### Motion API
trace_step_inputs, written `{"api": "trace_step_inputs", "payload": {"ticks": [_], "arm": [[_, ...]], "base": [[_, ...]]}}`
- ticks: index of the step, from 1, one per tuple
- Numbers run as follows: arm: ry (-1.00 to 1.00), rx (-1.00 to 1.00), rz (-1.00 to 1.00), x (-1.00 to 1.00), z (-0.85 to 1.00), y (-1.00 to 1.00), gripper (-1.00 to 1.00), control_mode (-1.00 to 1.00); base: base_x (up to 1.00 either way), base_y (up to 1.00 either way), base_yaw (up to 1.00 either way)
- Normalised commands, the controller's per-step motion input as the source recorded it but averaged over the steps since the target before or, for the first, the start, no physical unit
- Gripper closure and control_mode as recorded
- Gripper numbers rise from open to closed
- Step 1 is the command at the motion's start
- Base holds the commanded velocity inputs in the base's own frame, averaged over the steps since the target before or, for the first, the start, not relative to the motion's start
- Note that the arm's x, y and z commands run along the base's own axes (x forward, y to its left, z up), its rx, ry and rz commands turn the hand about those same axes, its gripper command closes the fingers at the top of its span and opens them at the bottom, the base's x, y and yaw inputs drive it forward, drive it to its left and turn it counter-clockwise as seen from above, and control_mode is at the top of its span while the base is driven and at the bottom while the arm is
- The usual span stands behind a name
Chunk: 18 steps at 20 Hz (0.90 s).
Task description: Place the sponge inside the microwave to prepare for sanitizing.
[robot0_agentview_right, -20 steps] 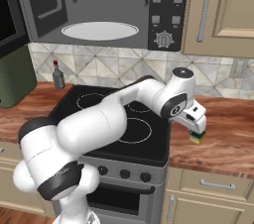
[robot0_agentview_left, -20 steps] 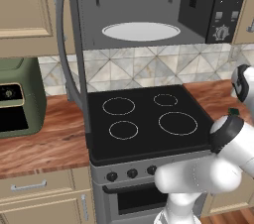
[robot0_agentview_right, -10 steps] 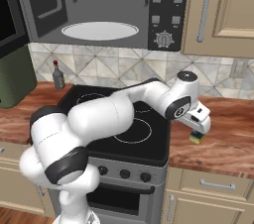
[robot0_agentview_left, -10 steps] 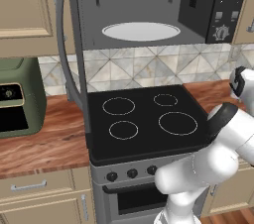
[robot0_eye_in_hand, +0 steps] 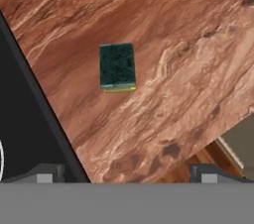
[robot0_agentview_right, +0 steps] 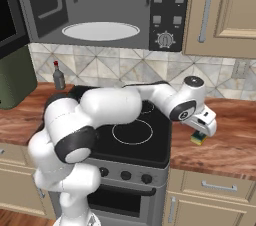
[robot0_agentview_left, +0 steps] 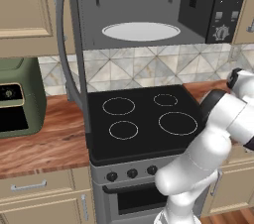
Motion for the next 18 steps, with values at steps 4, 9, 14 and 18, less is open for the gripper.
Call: {"api": "trace_step_inputs", "payload": {"ticks": [4,9,14,18], "arm": [[0.04,0.00,0.00,0.23,-0.08,-0.05,-1.00,-1.00],[0.03,0.00,0.00,0.17,-0.09,-0.06,-1.00,-1.00],[0.00,0.00,0.00,0.17,-0.16,-0.06,-1.00,-1.00],[0.00,0.00,0.00,0.23,-0.23,-0.02,-1.00,-1.00]], "base": [[0.00,0.00,0.00],[0.00,0.00,0.00],[0.00,0.00,0.00],[0.00,0.00,0.00]]}}
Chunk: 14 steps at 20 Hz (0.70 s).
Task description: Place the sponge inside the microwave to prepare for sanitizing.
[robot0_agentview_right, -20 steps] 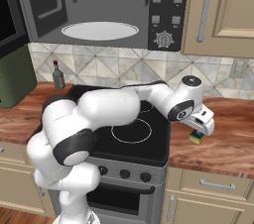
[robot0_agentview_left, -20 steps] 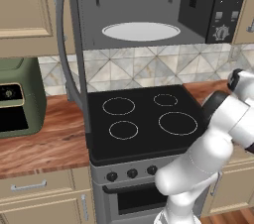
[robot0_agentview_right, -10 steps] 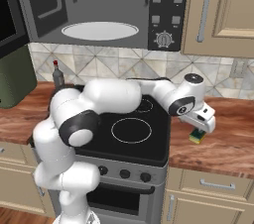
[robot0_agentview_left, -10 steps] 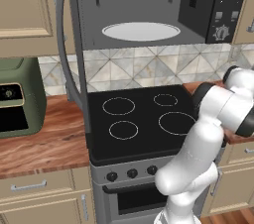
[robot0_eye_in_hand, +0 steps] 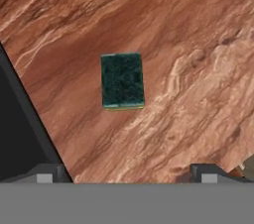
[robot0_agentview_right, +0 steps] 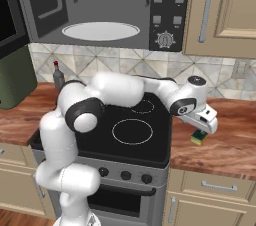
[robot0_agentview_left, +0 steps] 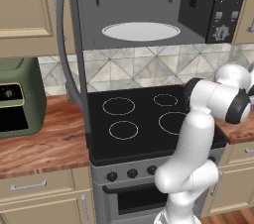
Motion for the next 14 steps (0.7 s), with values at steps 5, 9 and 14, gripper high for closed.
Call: {"api": "trace_step_inputs", "payload": {"ticks": [5,9,14], "arm": [[0.00,0.00,0.02,0.19,-0.23,-0.05,-1.00,-1.00],[0.00,0.00,0.02,0.14,-0.22,-0.05,-1.00,-1.00],[0.00,0.00,0.02,0.15,-0.22,-0.06,-1.00,-1.00]], "base": [[0.00,0.00,0.00],[0.00,0.00,0.00],[0.00,0.00,0.00]]}}
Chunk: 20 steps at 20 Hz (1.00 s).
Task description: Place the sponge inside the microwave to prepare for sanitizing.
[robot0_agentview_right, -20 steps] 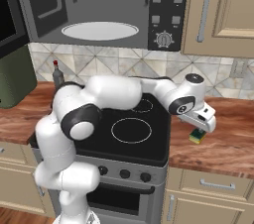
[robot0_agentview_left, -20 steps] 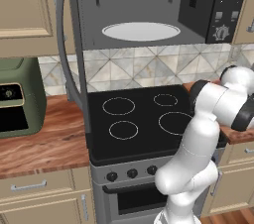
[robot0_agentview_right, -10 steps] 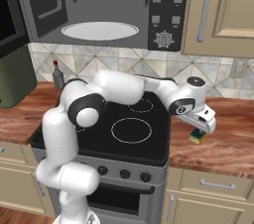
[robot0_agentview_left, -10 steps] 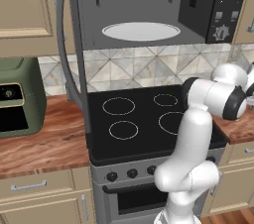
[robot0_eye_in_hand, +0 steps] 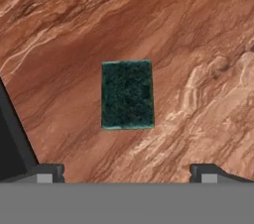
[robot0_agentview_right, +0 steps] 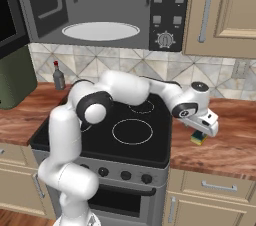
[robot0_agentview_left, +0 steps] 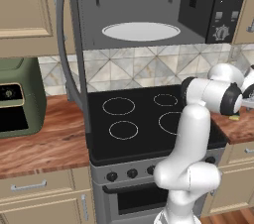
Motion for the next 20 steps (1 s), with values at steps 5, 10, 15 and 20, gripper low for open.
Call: {"api": "trace_step_inputs", "payload": {"ticks": [5,10,15,20], "arm": [[0.01,0.00,0.01,0.26,-0.21,-0.04,-1.00,-1.00],[0.01,0.00,0.00,0.29,-0.21,-0.08,-1.00,-1.00],[0.00,0.00,0.00,0.09,-0.17,-0.22,-1.00,-1.00],[0.01,0.00,0.00,0.01,-0.14,-0.29,-1.00,-1.00]], "base": [[0.00,0.00,0.00],[0.00,0.00,0.00],[0.00,0.00,0.00],[0.00,0.00,0.00]]}}
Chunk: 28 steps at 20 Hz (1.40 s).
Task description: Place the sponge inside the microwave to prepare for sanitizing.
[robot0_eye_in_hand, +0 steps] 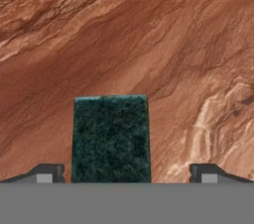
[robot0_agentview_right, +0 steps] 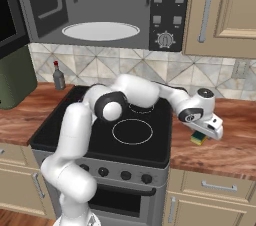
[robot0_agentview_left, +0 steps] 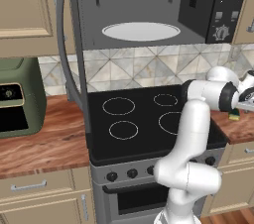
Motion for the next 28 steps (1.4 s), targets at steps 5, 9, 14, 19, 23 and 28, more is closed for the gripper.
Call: {"api": "trace_step_inputs", "payload": {"ticks": [5,9,14,19,23,28], "arm": [[0.00,0.00,0.00,0.00,-0.02,-0.03,-1.00,-1.00],[0.00,0.00,0.00,0.00,0.00,0.00,-1.00,-1.00],[0.00,0.00,0.00,0.00,0.00,0.05,-1.00,-1.00],[0.01,0.00,0.00,0.00,0.00,0.16,-1.00,-1.00],[0.01,0.00,0.00,0.00,-0.03,0.05,-1.00,-1.00],[0.02,0.00,0.00,0.00,-0.07,0.00,-1.00,-1.00]], "base": [[0.00,0.00,0.00],[0.00,0.00,0.00],[0.00,0.00,0.00],[0.00,0.00,0.00],[0.00,0.00,0.00],[0.00,0.00,0.00]]}}
